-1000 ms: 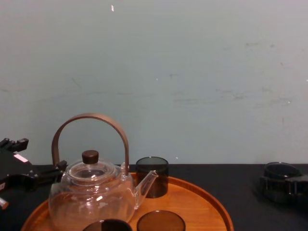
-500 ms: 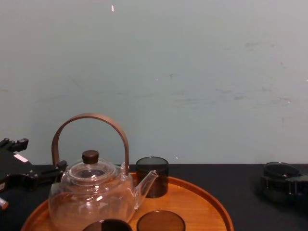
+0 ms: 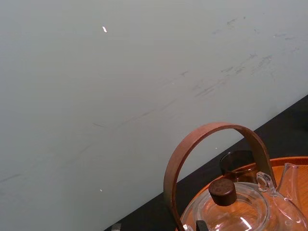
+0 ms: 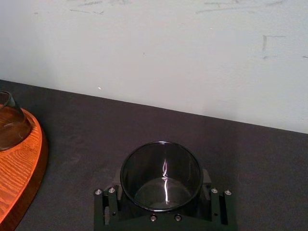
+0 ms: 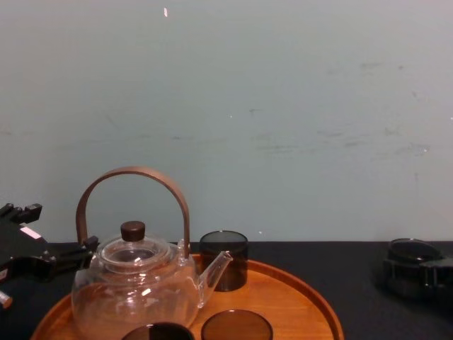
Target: Pick up the glass from the table and place it on the tray.
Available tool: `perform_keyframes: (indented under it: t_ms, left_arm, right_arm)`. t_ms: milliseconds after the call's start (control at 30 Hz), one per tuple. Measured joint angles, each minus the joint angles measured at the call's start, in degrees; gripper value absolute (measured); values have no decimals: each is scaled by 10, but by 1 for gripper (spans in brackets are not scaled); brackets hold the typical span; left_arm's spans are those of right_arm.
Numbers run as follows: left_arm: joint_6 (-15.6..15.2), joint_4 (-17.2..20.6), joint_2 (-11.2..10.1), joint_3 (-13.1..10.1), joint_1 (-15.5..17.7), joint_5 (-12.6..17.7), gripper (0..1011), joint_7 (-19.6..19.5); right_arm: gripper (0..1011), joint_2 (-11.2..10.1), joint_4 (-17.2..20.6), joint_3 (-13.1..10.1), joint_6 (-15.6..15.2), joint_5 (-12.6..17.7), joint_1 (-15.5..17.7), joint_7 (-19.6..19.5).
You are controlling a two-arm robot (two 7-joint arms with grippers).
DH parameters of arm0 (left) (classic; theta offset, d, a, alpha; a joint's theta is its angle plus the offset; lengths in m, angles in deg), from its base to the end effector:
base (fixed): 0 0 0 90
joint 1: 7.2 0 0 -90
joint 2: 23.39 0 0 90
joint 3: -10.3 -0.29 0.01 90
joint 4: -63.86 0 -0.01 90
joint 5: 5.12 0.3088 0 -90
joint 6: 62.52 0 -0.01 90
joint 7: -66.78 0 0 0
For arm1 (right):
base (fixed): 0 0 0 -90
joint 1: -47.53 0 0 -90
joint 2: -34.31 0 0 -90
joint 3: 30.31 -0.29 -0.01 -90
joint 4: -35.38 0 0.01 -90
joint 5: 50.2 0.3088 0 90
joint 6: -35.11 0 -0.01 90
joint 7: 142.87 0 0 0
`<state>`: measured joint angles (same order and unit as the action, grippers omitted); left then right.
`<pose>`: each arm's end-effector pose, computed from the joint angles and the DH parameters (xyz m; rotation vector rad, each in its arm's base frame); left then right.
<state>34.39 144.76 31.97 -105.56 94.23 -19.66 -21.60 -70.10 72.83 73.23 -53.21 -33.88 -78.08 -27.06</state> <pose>0.3581 0.0827 -0.3023 0.3044 -0.2851 1.2479 0.4713 -0.0922 -0.3305 -0.2185 0.2225 -1.1616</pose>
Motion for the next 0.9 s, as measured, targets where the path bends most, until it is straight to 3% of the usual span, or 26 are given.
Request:
perform_keyframes:
  t_ms: [300, 533, 767, 900]
  left_arm:
    - [0, 0, 0, 0, 0, 0, 1009, 0]
    - [0, 0, 0, 0, 0, 0, 1009, 0]
    - [0, 0, 0, 0, 0, 0, 1009, 0]
    - [0, 0, 0, 0, 0, 0, 1010, 0]
  right_arm:
    - [917, -5, 25, -3, 2, 3, 16, 13]
    - [917, -15, 101, -1, -15, 6, 46, 17]
    - [917, -24, 200, 22, -39, 8, 81, 25]
    - [917, -24, 227, 34, -45, 9, 89, 29]
